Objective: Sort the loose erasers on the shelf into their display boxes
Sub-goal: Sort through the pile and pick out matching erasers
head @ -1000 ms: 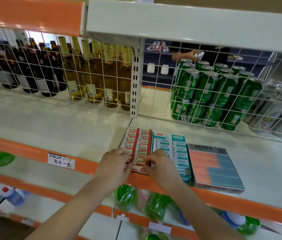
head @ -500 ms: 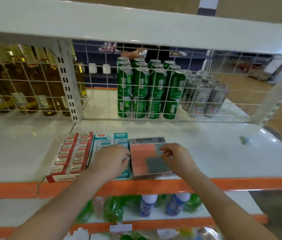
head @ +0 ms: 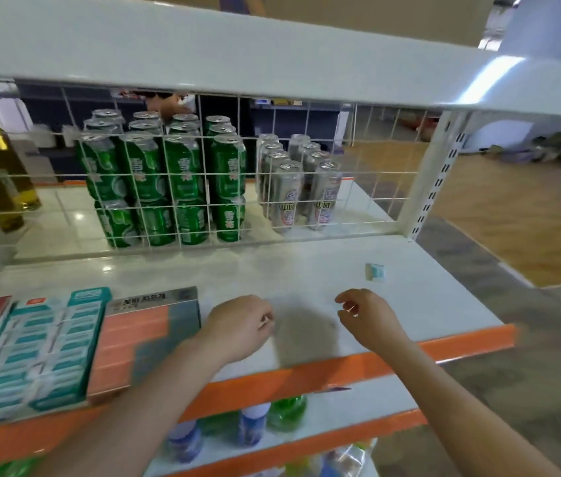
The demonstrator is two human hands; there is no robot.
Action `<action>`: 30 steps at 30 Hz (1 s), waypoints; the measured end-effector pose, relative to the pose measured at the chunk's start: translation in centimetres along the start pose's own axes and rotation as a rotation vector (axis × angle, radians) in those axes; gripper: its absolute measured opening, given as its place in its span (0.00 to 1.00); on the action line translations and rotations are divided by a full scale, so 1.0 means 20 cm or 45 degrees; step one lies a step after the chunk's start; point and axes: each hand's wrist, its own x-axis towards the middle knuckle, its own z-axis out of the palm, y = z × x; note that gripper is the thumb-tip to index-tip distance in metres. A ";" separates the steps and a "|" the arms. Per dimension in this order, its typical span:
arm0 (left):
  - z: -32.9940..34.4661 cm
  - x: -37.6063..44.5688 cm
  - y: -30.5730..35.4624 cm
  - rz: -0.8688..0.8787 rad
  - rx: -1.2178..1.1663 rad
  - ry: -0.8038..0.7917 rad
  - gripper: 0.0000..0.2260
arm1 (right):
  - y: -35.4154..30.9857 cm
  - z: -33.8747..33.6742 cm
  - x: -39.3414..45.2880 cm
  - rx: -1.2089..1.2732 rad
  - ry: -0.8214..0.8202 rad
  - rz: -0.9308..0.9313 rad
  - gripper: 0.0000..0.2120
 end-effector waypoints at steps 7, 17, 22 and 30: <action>0.13 0.24 0.16 -0.051 -0.037 0.015 0.11 | 0.33 -0.10 0.19 0.068 0.093 0.194 0.15; 0.29 0.39 0.22 -0.188 -0.058 0.158 0.13 | 0.53 -0.14 0.46 0.037 0.114 0.357 0.22; 0.34 0.40 0.22 -0.194 -0.054 0.229 0.13 | 0.52 -0.12 0.51 -0.013 0.077 0.371 0.21; 0.39 0.37 0.21 -0.144 -0.075 0.352 0.16 | 0.49 -0.07 0.54 0.105 0.025 0.322 0.13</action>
